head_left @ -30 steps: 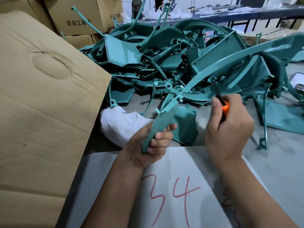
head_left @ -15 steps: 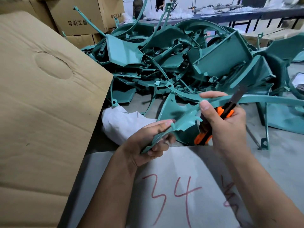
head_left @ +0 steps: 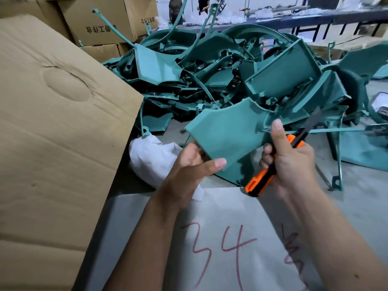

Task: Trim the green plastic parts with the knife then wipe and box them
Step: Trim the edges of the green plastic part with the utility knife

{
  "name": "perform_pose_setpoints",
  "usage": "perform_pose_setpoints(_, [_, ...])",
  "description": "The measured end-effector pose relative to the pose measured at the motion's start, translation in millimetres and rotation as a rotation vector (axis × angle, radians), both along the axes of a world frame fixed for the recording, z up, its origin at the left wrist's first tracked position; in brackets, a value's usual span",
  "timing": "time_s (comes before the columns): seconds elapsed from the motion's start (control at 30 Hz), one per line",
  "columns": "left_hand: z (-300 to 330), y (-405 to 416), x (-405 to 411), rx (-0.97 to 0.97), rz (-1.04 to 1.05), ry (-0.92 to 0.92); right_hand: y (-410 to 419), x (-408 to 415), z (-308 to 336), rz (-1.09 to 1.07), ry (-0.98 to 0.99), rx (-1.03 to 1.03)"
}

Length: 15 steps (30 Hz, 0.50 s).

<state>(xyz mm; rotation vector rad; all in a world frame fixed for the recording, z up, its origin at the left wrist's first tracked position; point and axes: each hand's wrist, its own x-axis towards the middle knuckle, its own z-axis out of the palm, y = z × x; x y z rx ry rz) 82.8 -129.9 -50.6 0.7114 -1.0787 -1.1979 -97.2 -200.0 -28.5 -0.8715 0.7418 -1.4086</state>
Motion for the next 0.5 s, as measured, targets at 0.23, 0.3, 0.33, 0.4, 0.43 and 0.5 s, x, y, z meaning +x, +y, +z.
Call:
perform_pose_setpoints(0.23, [2, -6, -17, 0.113, 0.508, -0.12, -1, 2, -6, 0.098, 0.188, -0.051])
perform_pose_setpoints(0.3, [3, -8, -15, 0.105, 0.594, -0.066, -1, 5, -9, 0.016, 0.303, -0.093])
perform_pose_setpoints(0.33, [3, -9, -12, 0.112, 0.639, -0.035, -1, 6, -10, -0.023, 0.369, -0.112])
perform_pose_setpoints(0.4, [4, -11, -7, 0.147, 0.711, -0.006, -2, 7, -13, -0.068, 0.522, -0.175])
perform_pose_setpoints(0.43, [5, -11, -5, 0.154, 0.734, -0.01, -2, 7, -15, -0.084, 0.599, -0.226])
perform_pose_setpoints(0.5, [6, -11, -3, 0.143, 0.748, -0.01, -2, 6, -17, -0.158, 0.794, -0.395])
